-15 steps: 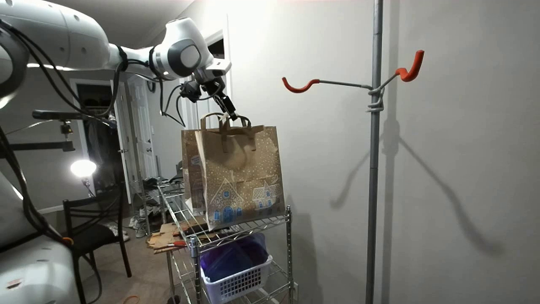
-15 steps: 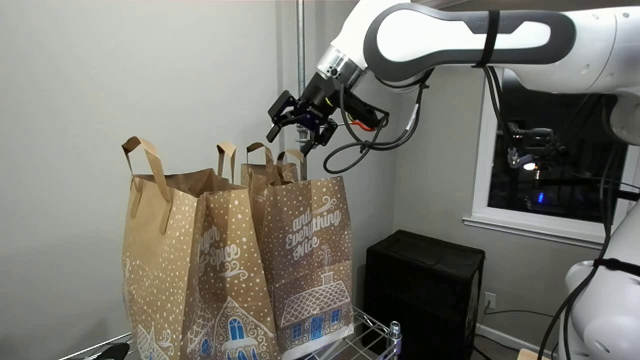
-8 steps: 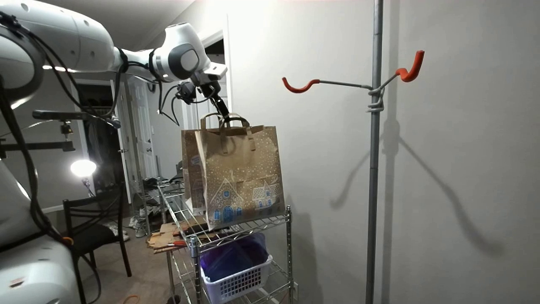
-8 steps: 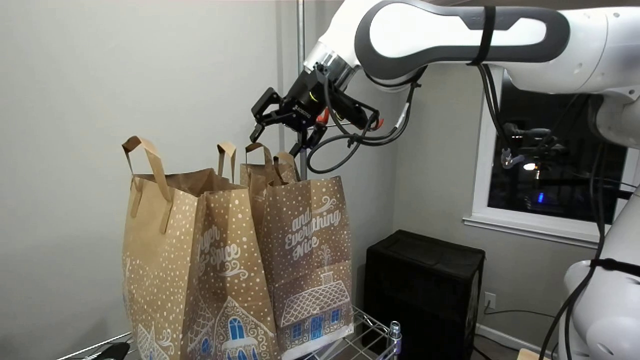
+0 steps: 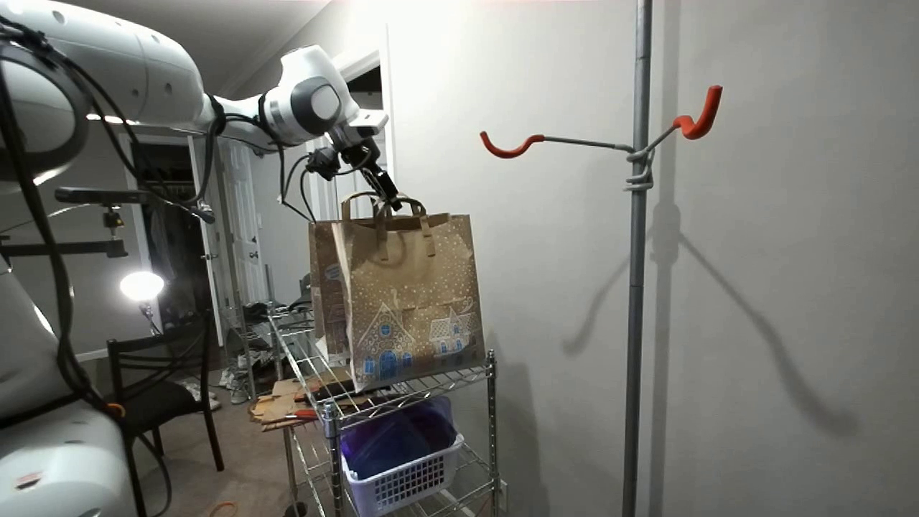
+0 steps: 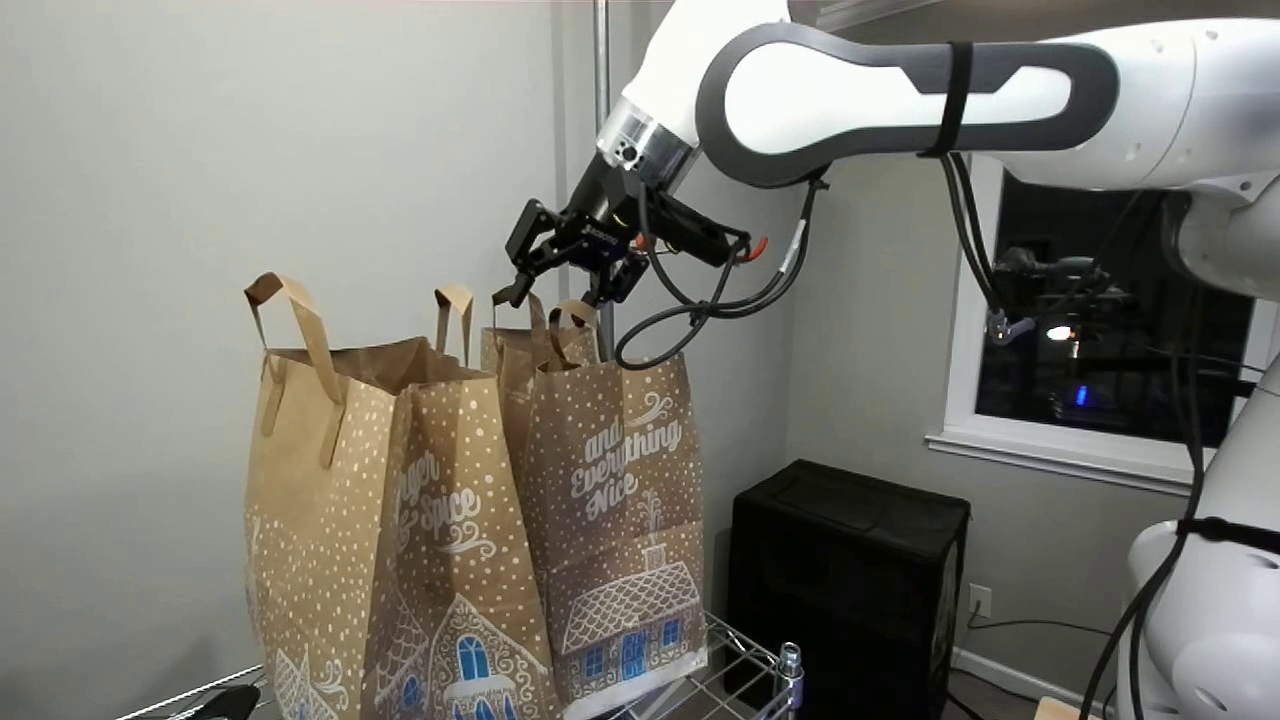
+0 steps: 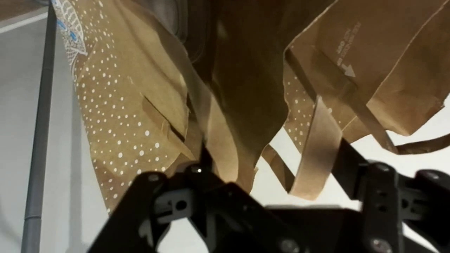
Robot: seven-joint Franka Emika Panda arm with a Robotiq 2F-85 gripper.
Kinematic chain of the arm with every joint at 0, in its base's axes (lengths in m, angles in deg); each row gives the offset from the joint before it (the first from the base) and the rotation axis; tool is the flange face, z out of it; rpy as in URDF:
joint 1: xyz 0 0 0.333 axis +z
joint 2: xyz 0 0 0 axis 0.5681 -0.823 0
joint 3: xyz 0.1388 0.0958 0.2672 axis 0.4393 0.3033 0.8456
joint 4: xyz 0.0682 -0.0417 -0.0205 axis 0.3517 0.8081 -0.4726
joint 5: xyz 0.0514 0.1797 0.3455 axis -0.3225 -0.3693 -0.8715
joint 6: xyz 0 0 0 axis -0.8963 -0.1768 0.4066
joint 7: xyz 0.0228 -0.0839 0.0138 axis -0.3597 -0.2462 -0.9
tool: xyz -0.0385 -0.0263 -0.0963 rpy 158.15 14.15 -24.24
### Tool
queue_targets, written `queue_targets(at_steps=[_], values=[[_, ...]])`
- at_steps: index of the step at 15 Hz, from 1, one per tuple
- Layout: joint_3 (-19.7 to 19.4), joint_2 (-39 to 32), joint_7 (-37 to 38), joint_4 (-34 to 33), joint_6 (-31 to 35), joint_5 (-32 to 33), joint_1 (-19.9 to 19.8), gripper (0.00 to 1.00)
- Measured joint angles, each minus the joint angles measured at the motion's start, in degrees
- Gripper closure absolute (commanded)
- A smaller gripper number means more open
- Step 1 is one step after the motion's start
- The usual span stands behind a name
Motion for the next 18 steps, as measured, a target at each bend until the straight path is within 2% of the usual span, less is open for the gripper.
queue_targets(at_steps=[7,11,14,15,16,18], values=[[-0.89,0.01,0.00,-1.99,-1.90,2.28,-0.08,0.93],[-1.95,0.02,0.00,-2.72,-2.57,2.28,-0.44,0.99],[-2.34,-0.32,0.00,-2.49,-3.23,2.28,-0.65,0.96],[-2.38,-0.54,0.00,-2.38,-3.31,2.29,-0.65,0.71],[-2.35,-0.78,0.00,-2.29,-3.34,2.32,-0.65,0.69],[-2.23,-1.14,0.00,-2.25,-3.66,2.38,-0.60,0.59]])
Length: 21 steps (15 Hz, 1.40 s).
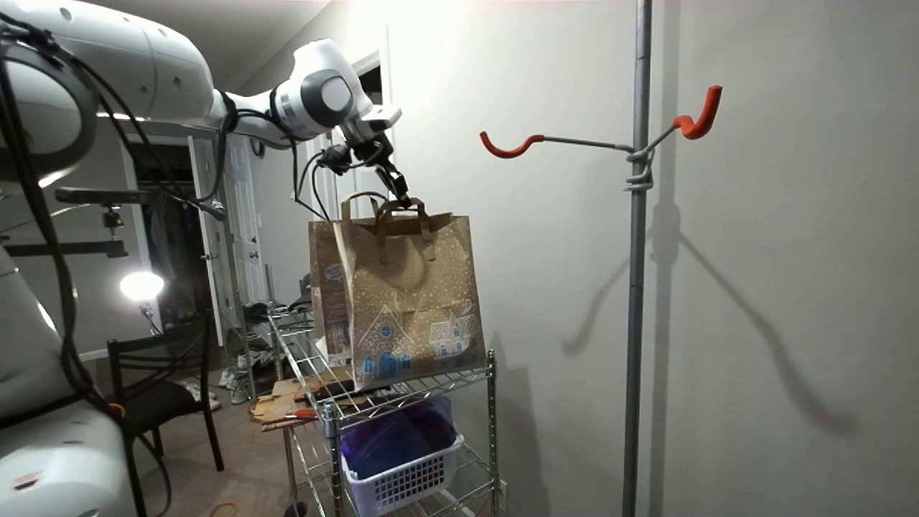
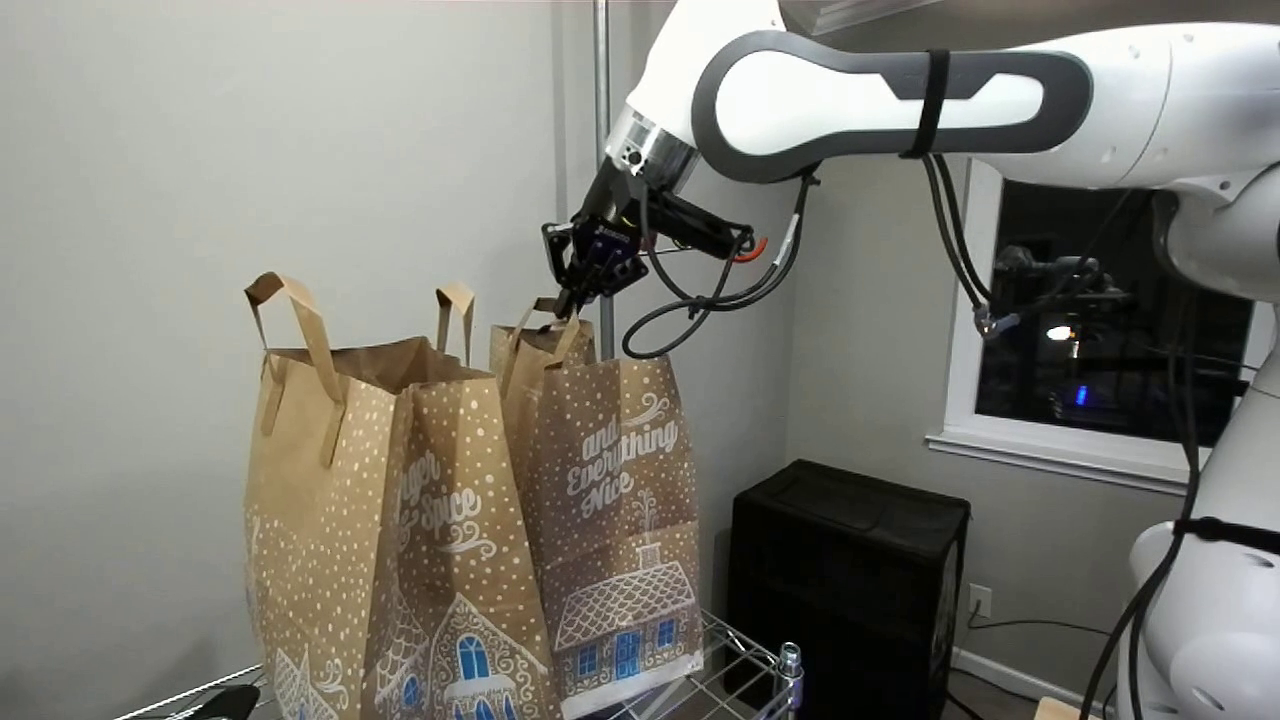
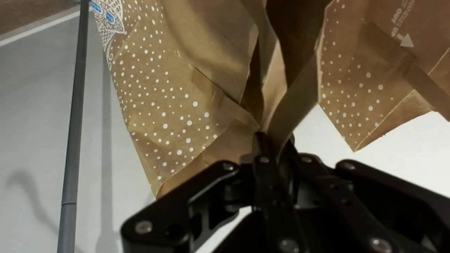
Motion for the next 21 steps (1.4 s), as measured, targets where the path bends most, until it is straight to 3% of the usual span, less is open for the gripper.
queue_targets(at_steps=[9,12,17,21], values=[[0.24,0.09,-0.15,-0.11,-1.17,-0.02,0.71,0.02],[0.75,0.56,-1.07,-1.72,-2.04,0.24,1.86,0.00],[3.39,0.82,-2.14,-5.46,-11.71,5.12,2.51,0.00],[3.63,0.70,-2.32,-5.39,-14.12,6.09,2.46,0.00]])
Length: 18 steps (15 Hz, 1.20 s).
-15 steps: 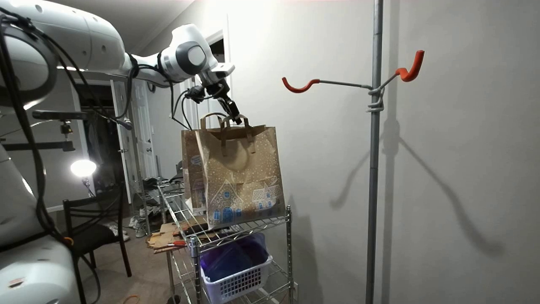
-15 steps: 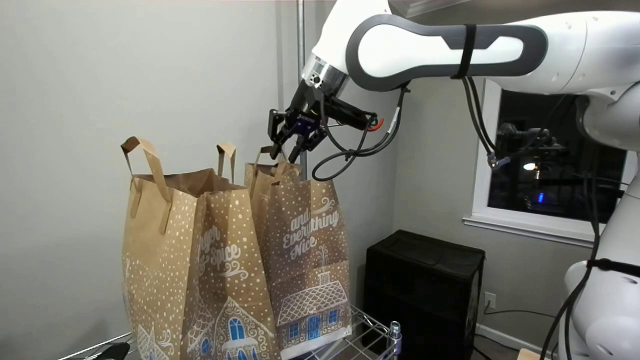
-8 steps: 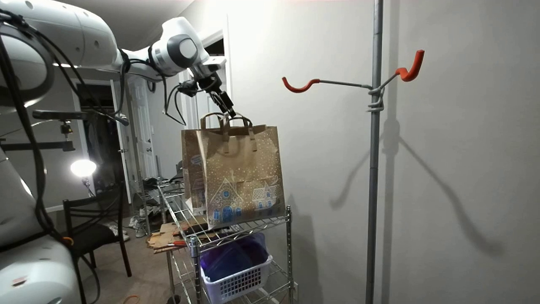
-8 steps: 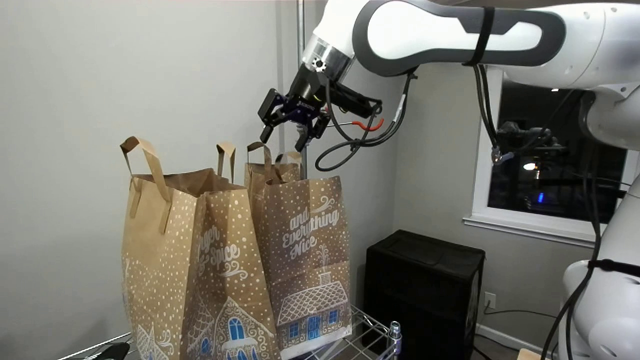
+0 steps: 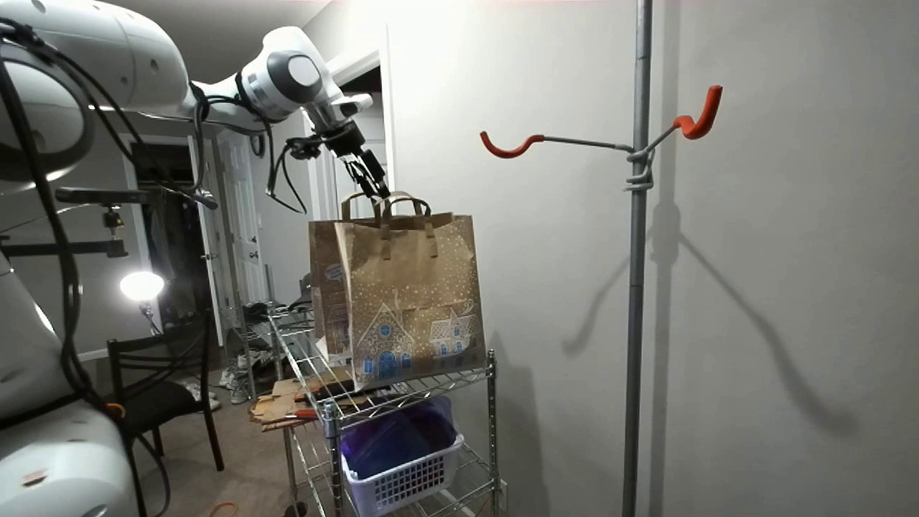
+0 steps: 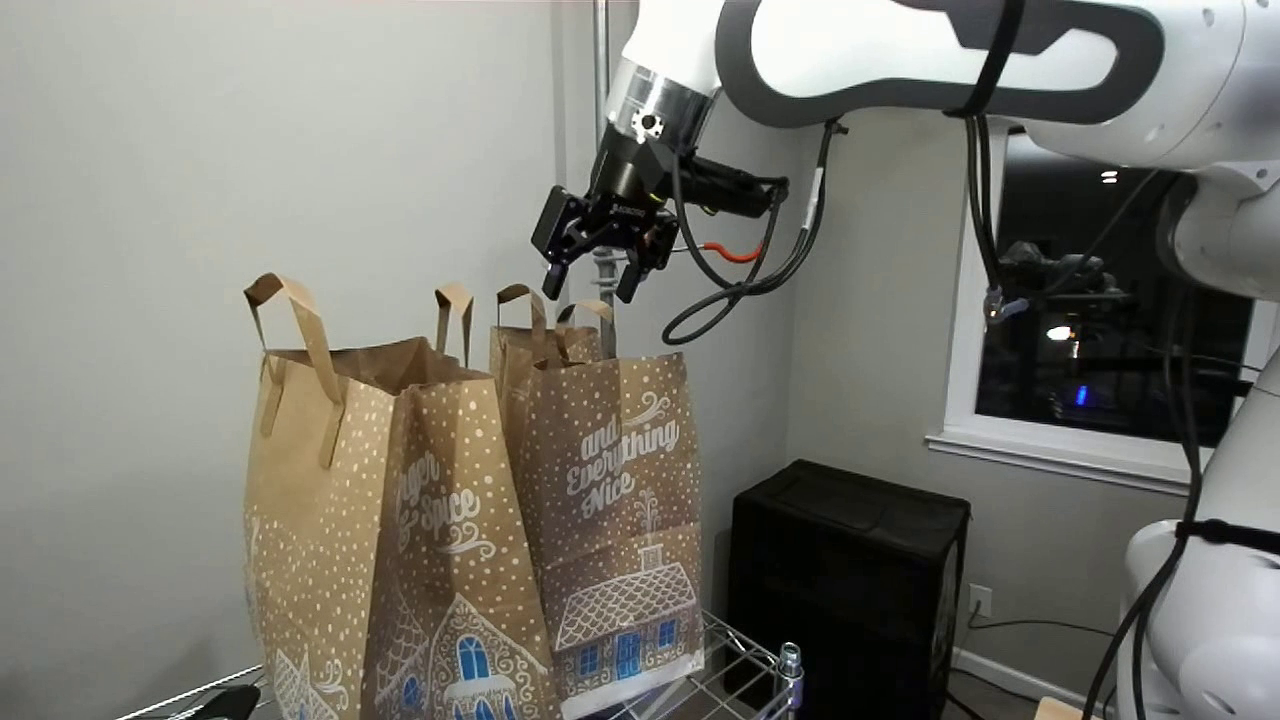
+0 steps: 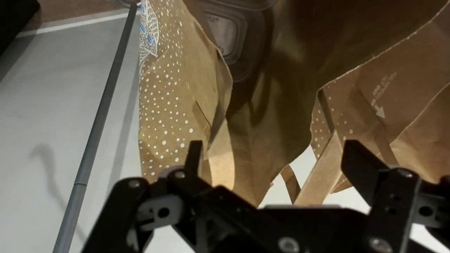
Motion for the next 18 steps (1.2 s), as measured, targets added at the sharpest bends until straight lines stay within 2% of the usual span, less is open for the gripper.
queue_targets(at_steps=[7,14,18], values=[[-4.21,-0.09,-0.01,1.63,2.07,-1.01,-0.21,0.00],[-8.01,-0.27,-1.39,5.90,18.78,-14.28,-0.20,0.00],[-8.76,-0.36,-1.14,8.46,22.67,-18.72,-0.26,0.00]])
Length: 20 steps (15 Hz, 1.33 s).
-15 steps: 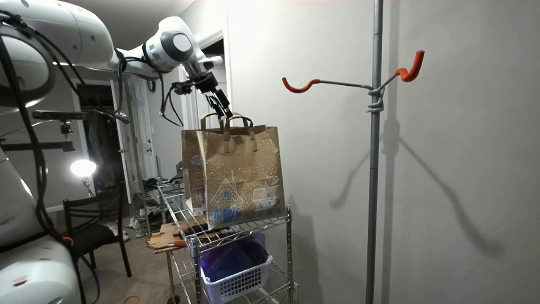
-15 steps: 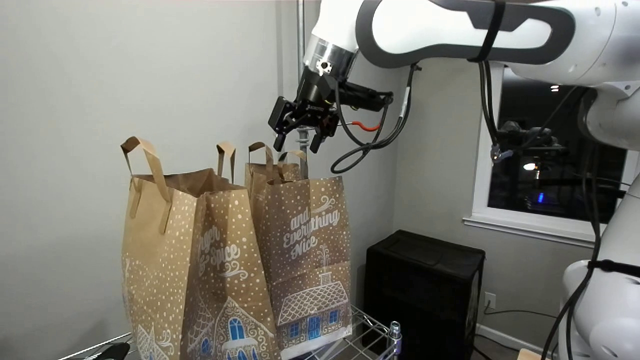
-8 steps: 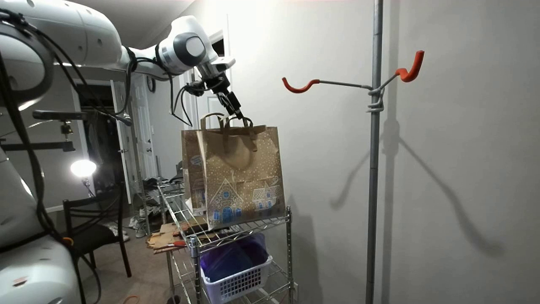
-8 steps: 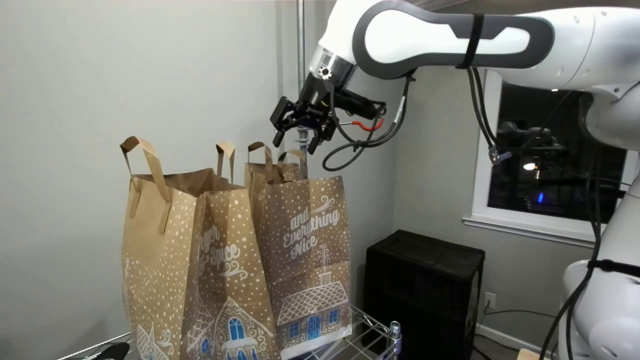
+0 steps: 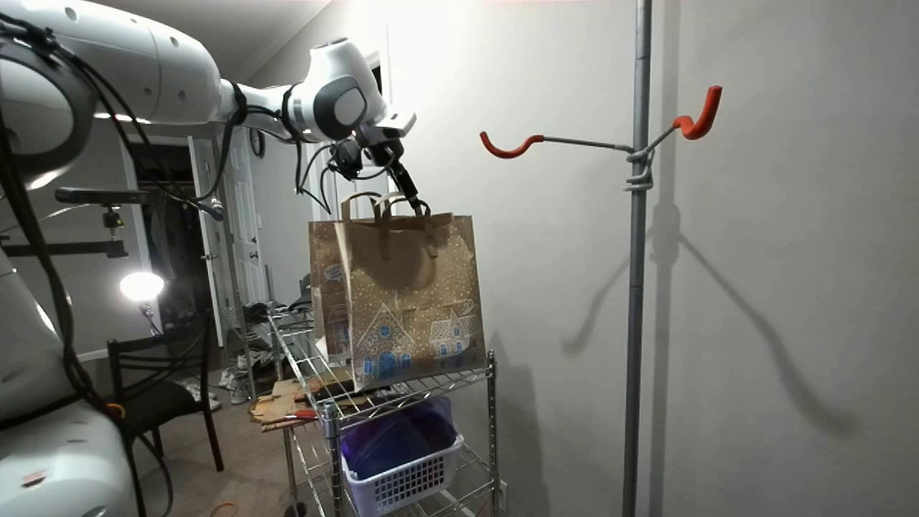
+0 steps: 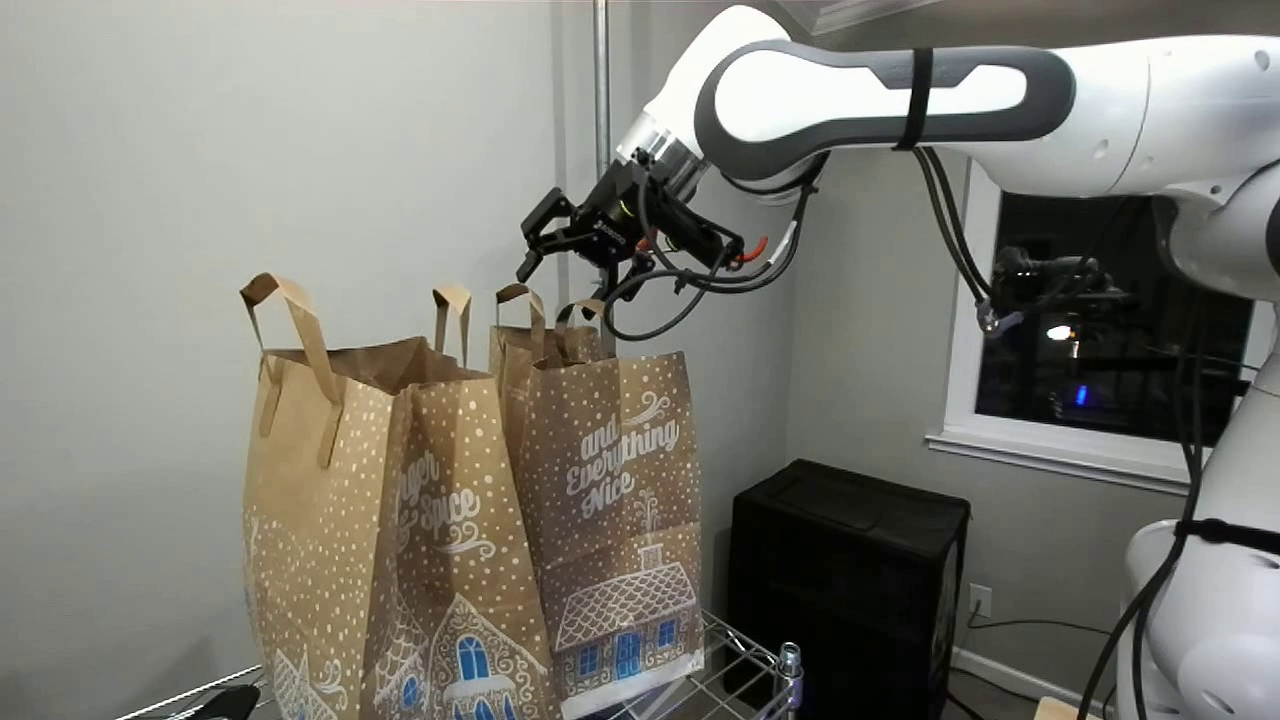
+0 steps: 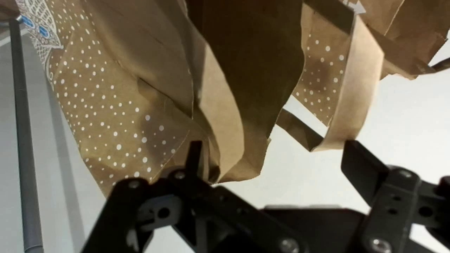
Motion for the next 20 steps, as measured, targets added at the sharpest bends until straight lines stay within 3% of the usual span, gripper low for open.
queue_targets(at_steps=[12,20], values=[[0.99,0.50,1.17,1.57,1.31,-8.81,0.84,0.00],[2.18,0.73,1.08,1.57,3.40,-9.96,2.51,0.00]])
